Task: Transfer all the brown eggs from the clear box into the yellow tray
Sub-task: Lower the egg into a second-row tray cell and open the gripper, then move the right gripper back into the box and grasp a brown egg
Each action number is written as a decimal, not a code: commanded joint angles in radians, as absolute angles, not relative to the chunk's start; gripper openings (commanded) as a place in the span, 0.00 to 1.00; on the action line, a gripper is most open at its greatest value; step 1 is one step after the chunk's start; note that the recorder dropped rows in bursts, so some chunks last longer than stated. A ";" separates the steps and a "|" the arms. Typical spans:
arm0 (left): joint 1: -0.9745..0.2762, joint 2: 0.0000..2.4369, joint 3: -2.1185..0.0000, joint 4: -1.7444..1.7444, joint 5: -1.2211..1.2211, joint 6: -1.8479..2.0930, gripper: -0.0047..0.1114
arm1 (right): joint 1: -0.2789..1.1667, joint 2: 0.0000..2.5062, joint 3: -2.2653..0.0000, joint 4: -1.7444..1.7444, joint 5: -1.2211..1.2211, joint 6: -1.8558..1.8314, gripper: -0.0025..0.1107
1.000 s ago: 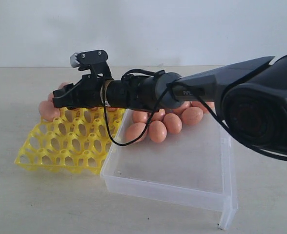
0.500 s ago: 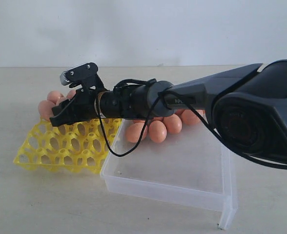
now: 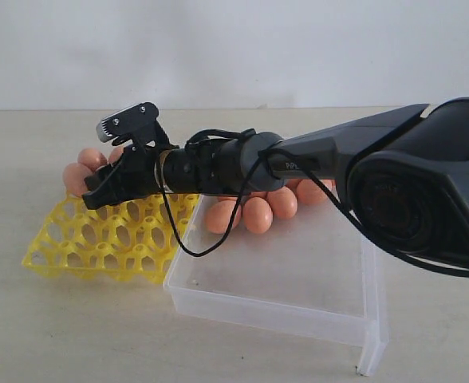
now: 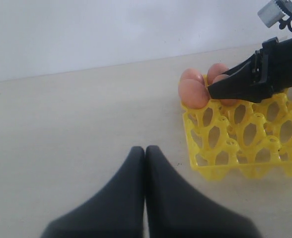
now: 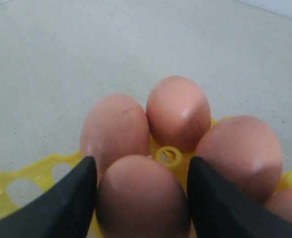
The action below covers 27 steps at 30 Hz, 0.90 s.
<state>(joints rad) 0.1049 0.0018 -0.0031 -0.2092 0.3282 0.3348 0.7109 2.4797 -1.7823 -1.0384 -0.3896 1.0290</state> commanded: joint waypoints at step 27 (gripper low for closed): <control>0.107 0.000 0.000 -0.212 0.314 0.325 0.00 | 0.839 1.899 -1.516 -1.015 0.628 0.816 0.03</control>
<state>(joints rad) 0.1049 0.0018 -0.0031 -0.2092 0.3282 0.3348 0.8072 1.9801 -1.5784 -1.0605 0.3766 0.9618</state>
